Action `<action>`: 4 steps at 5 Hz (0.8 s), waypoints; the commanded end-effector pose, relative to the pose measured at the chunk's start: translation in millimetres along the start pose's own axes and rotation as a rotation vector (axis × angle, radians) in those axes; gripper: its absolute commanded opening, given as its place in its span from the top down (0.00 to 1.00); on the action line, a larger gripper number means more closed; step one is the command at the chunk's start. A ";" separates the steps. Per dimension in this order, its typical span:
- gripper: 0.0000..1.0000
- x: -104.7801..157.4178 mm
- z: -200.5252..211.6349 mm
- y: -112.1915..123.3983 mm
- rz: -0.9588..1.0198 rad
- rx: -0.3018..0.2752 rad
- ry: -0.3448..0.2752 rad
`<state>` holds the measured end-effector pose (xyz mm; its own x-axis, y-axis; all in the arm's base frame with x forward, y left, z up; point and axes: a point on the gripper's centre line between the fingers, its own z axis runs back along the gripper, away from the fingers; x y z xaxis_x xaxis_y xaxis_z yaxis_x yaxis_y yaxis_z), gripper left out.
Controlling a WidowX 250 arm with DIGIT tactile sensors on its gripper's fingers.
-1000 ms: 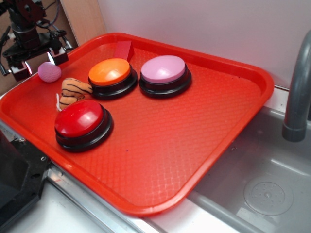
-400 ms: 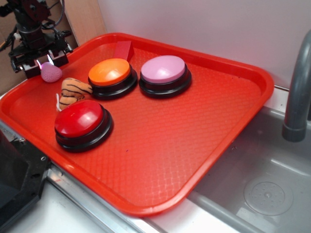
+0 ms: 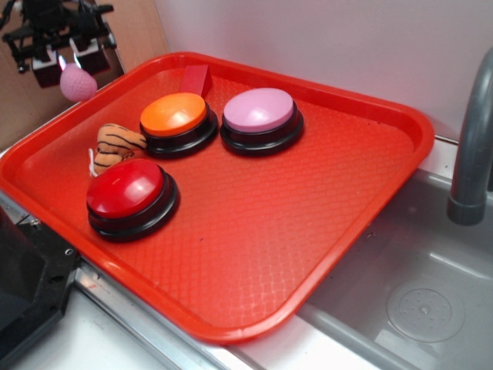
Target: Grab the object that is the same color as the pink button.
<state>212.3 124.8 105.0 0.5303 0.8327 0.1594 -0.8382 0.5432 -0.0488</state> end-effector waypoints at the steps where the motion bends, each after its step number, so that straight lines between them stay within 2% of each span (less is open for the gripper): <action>1: 1.00 -59.7 74.6 -22.3 -0.417 -0.170 0.132; 2: 1.00 -103.8 89.7 -36.0 -0.636 -0.175 0.163; 3: 1.00 -133.1 92.6 -50.6 -0.749 -0.175 0.195; 4: 1.00 -142.0 85.0 -75.9 -0.779 -0.180 0.207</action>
<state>197.4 -69.4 150.5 0.9784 0.2057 -0.0187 -0.2063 0.9691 -0.1354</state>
